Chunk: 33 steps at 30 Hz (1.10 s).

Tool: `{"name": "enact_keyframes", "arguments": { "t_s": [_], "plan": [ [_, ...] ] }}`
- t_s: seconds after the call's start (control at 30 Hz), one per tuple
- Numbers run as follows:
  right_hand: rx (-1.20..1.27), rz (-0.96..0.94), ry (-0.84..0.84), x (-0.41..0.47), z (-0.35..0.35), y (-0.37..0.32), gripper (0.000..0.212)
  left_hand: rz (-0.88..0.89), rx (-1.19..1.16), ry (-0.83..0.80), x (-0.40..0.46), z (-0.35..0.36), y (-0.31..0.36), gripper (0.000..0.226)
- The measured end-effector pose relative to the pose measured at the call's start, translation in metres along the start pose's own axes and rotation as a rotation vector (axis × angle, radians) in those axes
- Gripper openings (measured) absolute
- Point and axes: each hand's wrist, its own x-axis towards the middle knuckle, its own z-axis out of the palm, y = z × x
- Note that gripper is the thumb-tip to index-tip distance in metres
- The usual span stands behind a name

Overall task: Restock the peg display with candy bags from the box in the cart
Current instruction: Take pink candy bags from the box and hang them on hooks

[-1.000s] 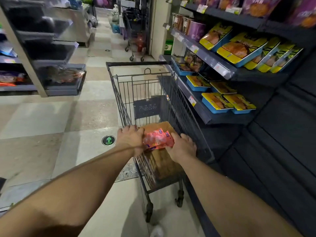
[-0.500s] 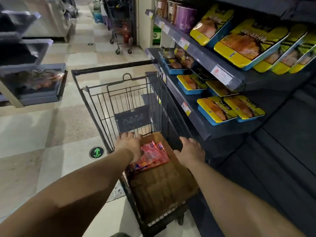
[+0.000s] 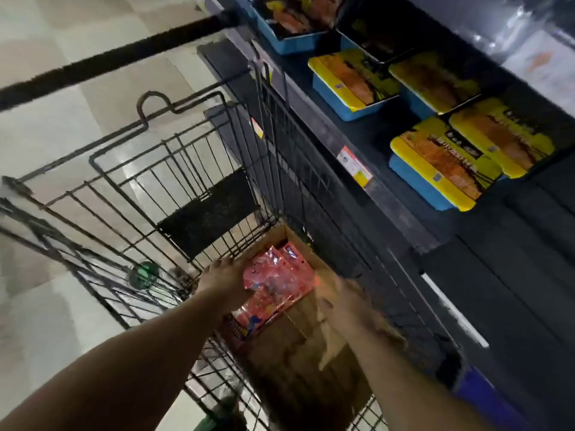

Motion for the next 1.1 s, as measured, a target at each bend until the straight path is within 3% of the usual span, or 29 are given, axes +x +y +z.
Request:
{"name": "enact_keyframes", "arguments": {
  "t_s": [0.13,0.27,0.4,0.43,0.6,0.67,0.8,0.9,1.0,1.1],
  "plan": [
    [0.077,0.090,-0.084,0.039,0.047,-0.017,0.060,0.046,-0.004,-0.153,0.059,0.028,-0.018,0.079],
    [0.272,0.240,-0.172,0.074,0.100,-0.016,0.064,0.091,-0.188,-0.302,0.107,0.066,-0.024,0.078],
    [0.523,0.413,-0.270,0.105,0.153,-0.006,0.064,-0.062,-0.272,-0.434,0.140,0.111,-0.031,0.055],
    [0.594,0.442,-0.255,0.109,0.161,-0.004,0.063,-0.086,-0.295,-0.436,0.144,0.120,-0.032,0.059],
    [0.985,0.482,-0.205,0.124,0.196,0.006,0.042,-0.136,-0.306,-0.368,0.150,0.158,-0.025,0.125],
    [1.116,0.516,-0.130,0.128,0.209,0.015,0.049,-0.112,-0.389,-0.362,0.153,0.166,-0.024,0.131],
    [1.158,0.580,-0.065,0.130,0.221,0.030,0.046,-0.042,-0.301,-0.275,0.170,0.168,-0.021,0.108],
    [1.171,0.585,-0.097,0.130,0.223,0.032,0.027,-0.122,-0.577,-0.267,0.185,0.161,-0.009,0.103],
    [1.108,0.617,-0.176,0.118,0.214,0.033,0.019,-0.068,-0.843,-0.392,0.185,0.149,0.000,0.050],
    [1.090,0.635,-0.187,0.100,0.192,0.033,0.032,-0.024,-0.936,-0.459,0.166,0.135,0.002,0.034]
  ]
}}
